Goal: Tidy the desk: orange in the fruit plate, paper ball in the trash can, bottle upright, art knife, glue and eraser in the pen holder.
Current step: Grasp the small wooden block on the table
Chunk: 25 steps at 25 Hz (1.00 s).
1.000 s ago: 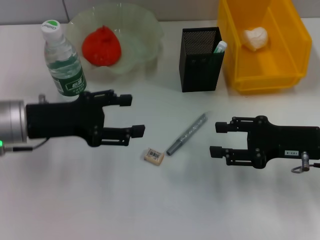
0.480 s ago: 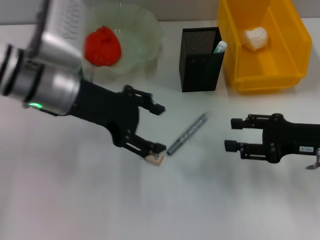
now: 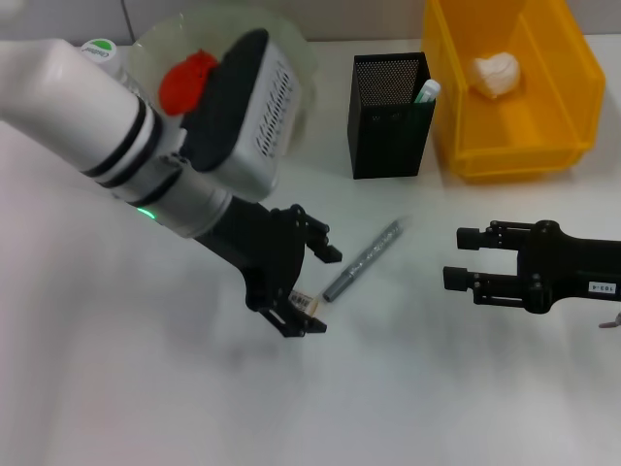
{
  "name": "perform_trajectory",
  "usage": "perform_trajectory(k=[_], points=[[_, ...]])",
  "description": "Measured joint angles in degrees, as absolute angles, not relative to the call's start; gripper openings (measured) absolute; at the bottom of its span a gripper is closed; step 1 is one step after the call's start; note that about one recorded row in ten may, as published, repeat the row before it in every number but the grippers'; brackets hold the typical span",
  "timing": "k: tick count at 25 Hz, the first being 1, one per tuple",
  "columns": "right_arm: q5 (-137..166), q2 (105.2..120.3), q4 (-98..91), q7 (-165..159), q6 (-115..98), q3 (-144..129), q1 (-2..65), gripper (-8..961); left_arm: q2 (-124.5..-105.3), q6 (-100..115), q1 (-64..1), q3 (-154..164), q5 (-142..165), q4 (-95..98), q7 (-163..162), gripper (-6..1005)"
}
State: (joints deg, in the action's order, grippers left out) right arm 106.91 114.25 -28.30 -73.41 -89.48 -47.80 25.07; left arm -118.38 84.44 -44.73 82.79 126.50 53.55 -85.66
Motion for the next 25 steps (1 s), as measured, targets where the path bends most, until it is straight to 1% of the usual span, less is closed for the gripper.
perform_trajectory(k=[11, 21, 25], points=[[106.97, 114.25, -28.30, -74.09, -89.78, -47.79, 24.85, 672, -118.47, 78.59, -45.65, 88.01, 128.04, 49.90, -84.72, 841], [106.97, 114.46, -28.30, -74.26, -89.91, -47.79, 24.58, 671, -118.57, 75.86, -45.72, 89.40, 129.49, 48.46, -84.64, 671], [106.97, 114.64, -28.42, -74.27, -89.95, -47.79, 24.33, 670, -118.64, 75.81, -45.87, 89.75, 129.54, 48.42, -84.66, 548]])
